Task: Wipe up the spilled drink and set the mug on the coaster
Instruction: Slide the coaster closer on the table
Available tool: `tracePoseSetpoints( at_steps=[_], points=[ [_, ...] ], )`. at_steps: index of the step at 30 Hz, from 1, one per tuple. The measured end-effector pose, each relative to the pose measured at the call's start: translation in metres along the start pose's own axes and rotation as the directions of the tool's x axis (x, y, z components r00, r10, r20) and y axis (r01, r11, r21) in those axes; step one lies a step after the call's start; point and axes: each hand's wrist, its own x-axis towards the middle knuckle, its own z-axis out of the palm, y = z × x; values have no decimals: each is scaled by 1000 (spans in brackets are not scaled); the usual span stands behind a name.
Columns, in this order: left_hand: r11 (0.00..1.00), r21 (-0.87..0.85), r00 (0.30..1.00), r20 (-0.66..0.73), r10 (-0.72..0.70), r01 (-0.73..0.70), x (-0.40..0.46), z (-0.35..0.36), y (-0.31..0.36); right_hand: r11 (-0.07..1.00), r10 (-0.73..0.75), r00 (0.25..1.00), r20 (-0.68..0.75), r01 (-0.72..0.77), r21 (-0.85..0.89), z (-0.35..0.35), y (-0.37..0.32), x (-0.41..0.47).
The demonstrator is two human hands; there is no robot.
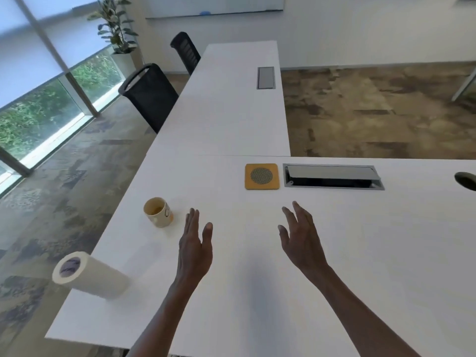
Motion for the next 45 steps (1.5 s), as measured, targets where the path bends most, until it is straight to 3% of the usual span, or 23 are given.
tracePoseSetpoints(
  at_steps=[10, 17, 23, 39, 45],
  points=[
    [996, -24, 996, 52, -79, 80, 84, 65, -6, 995, 63, 994, 88, -69, 67, 43, 29, 83],
    [987, -23, 981, 112, -156, 160, 152, 120, -24, 910, 298, 934, 198, -341, 235, 90, 56, 150],
    [979, -14, 960, 198, -198, 204, 203, 169, -43, 854, 376, 883, 282, -448, 264, 133, 80, 194],
    [939, -52, 873, 390, -294, 340, 268, 238, -47, 888, 392, 878, 276, -439, 137, 194, 107, 251],
    [948, -74, 888, 379, -261, 310, 270, 243, -42, 849, 432, 862, 266, -488, 203, 203, 112, 251]
  ],
)
